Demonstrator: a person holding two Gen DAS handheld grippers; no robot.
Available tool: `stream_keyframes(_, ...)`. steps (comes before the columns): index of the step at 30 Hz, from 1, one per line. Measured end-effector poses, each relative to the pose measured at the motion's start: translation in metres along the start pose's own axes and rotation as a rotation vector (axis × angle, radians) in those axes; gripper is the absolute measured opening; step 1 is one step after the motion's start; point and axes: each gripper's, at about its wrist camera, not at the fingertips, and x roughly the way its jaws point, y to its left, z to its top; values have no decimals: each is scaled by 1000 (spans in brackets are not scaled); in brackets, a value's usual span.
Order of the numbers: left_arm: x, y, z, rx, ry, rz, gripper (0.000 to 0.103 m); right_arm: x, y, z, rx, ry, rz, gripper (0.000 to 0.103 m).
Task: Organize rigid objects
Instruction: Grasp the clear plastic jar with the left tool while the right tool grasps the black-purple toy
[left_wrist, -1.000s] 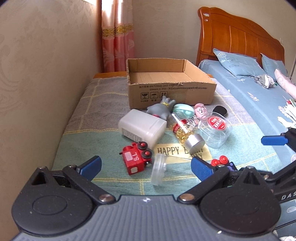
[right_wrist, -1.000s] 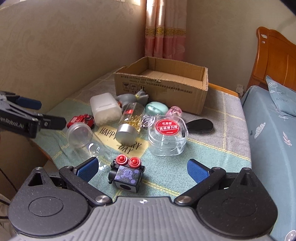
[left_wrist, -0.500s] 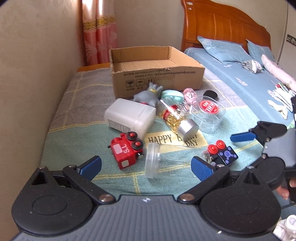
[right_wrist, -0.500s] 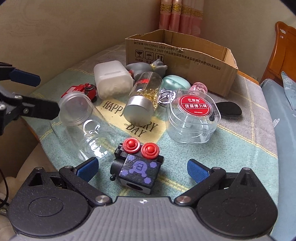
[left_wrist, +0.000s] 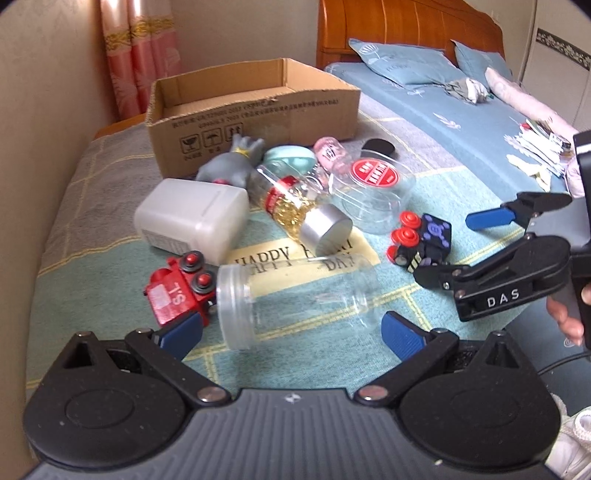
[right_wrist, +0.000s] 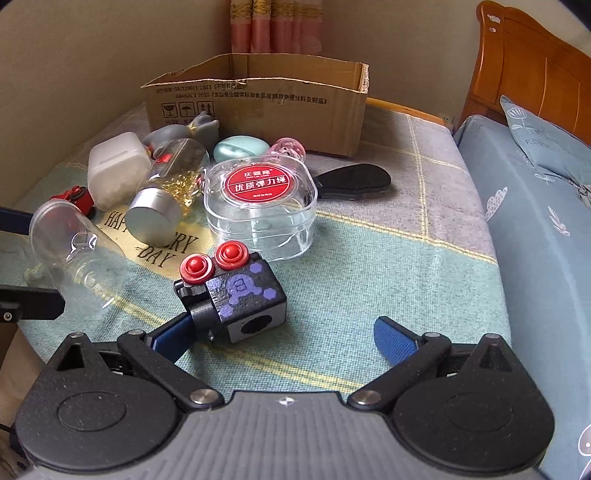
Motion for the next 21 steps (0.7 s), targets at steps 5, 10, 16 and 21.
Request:
stream_keyframes(5, 11, -4, 5, 16, 10, -16, 102, 0, 1, -1, -9, -14, 7, 103)
stream_keyframes(10, 20, -6, 11, 22, 11, -18, 100, 1, 1, -1, -22, -28, 20, 103)
stream_keyframes(16, 26, -5, 12, 0, 16, -54, 99, 1, -1, -2, -48, -43, 42, 103)
stream_keyframes(21, 31, -7, 12, 12, 26, -34, 90, 3, 0, -1, -80, -48, 71, 103)
